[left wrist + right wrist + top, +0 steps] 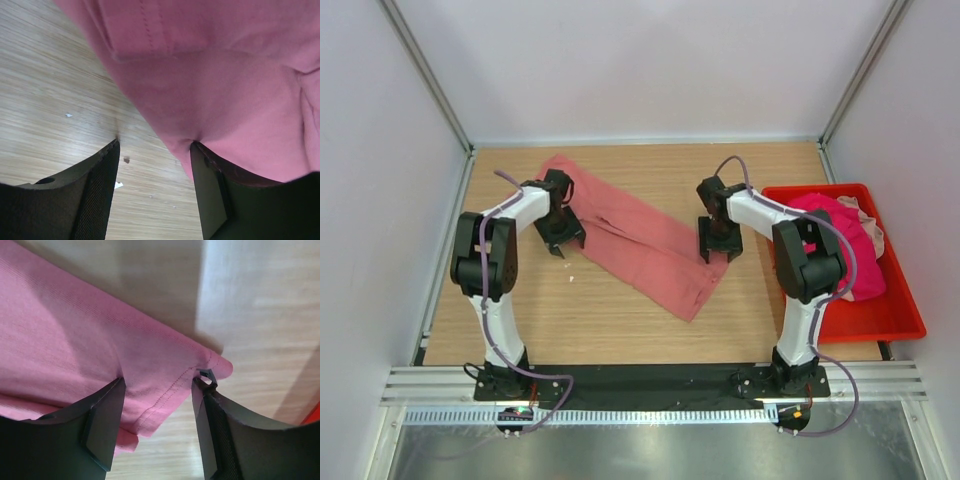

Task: Fold and stack the t-shirts
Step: Fold the tshirt

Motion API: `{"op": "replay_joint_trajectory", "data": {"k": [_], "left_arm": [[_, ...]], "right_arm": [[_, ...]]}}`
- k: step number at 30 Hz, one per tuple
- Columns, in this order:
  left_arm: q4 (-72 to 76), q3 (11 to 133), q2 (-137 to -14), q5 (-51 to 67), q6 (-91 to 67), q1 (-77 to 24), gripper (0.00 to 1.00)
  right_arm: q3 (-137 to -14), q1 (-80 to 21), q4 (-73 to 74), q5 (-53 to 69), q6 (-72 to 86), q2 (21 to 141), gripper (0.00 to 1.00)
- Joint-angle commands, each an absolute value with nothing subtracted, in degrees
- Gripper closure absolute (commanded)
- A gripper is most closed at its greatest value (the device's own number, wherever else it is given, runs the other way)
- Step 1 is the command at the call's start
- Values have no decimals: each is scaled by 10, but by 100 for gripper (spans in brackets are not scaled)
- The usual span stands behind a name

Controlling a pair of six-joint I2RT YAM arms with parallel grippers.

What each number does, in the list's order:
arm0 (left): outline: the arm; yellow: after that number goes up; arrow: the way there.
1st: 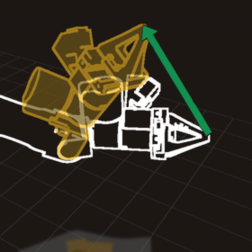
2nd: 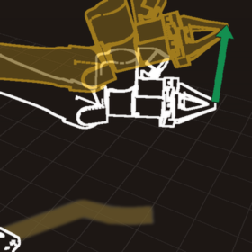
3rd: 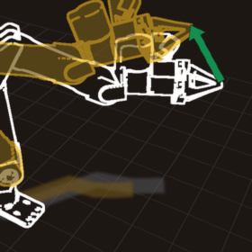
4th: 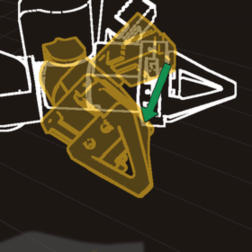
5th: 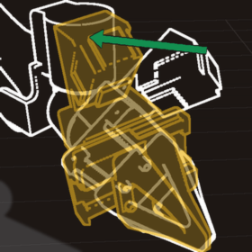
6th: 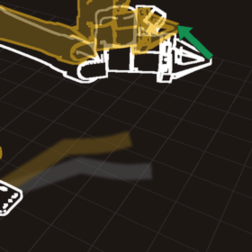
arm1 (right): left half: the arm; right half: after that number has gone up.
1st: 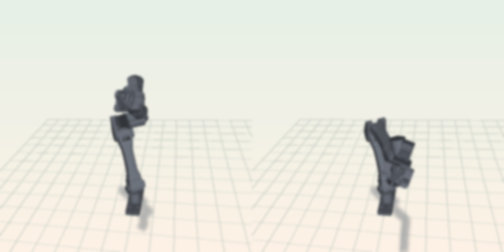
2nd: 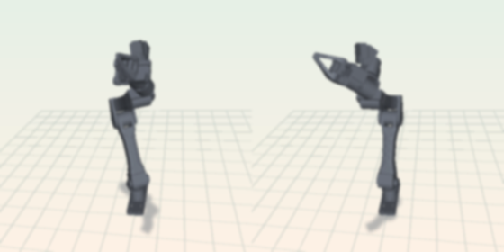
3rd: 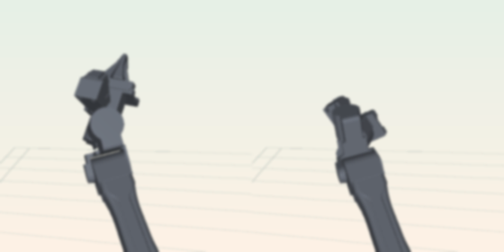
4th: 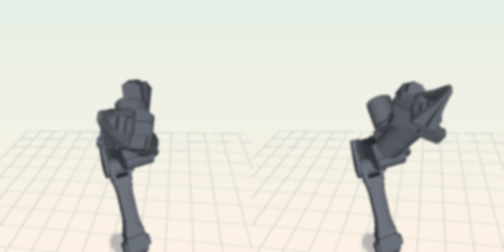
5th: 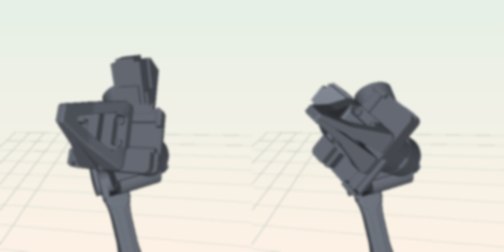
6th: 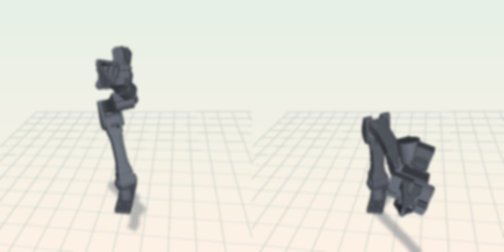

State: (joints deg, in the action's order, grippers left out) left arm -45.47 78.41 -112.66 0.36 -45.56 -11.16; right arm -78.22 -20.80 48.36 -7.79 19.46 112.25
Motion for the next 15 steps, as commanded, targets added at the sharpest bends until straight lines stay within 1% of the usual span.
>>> {"op": "replay_joint_trajectory", "data": {"k": [1,5,7,10,11,13,14,15], "left_arm": [[-483,763,-1143,-67,-424,-112,40],[-488,721,-1101,-74,-398,-112,41],[-491,708,-1058,-74,-387,-112,40],[-479,701,-989,-37,-351,-112,37],[-474,706,-971,-20,-343,-112,36],[-469,720,-941,-7,-335,-105,27],[-469,738,-938,41,-340,-77,25],[-469,746,-938,65,-352,-61,26]], "right_arm": [[-714,-218,498,-78,209,1082,38],[-675,-258,511,-34,231,1021,38],[-670,-279,525,-16,245,1006,38],[-685,-294,539,-7,255,975,36],[-692,-294,547,10,255,968,35],[-728,-296,560,3,246,957,33],[-754,-295,571,-17,241,956,32],[-765,-294,577,-31,237,956,31]]}}
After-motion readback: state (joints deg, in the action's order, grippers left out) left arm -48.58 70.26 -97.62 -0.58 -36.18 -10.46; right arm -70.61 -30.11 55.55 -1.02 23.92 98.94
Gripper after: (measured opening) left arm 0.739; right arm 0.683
